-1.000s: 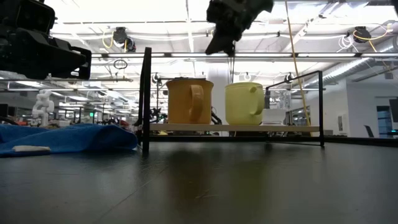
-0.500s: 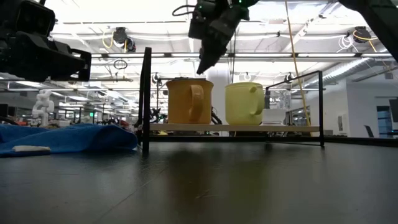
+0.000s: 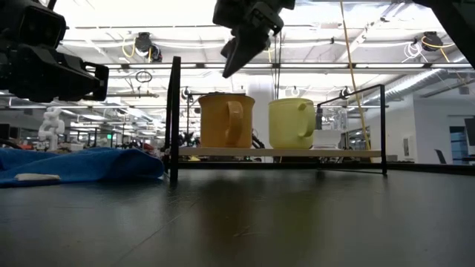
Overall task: Stack small to large cups/mugs on shelf
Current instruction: Adjust the brown mug
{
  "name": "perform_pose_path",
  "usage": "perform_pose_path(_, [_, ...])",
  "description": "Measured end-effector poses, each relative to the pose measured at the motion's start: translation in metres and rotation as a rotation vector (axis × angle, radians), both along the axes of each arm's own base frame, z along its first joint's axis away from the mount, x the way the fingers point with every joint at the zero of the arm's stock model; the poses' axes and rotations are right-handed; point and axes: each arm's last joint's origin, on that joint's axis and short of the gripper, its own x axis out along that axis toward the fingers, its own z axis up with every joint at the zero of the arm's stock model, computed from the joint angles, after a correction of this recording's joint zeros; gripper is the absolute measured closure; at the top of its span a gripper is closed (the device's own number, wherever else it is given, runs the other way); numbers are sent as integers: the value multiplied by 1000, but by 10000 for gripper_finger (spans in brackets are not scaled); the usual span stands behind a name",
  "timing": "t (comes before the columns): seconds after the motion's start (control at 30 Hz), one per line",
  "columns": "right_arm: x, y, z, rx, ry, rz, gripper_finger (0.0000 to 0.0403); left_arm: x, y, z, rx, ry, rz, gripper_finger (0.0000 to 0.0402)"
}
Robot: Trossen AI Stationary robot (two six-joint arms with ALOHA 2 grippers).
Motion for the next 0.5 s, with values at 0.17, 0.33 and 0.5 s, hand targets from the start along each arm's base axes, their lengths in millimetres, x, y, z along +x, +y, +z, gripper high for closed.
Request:
perform_pose_path(0.17, [7, 8, -8, 3, -14, -2, 268, 0, 0, 0, -8, 3, 2, 371])
perform_pose_path(0.33, [5, 13, -24, -5, 48, -9, 264, 0, 0, 0, -10, 3, 2, 371])
perform_pose_path(0.5, [2, 15, -37, -60, 107, -14, 264, 0, 0, 0, -10, 3, 0, 371])
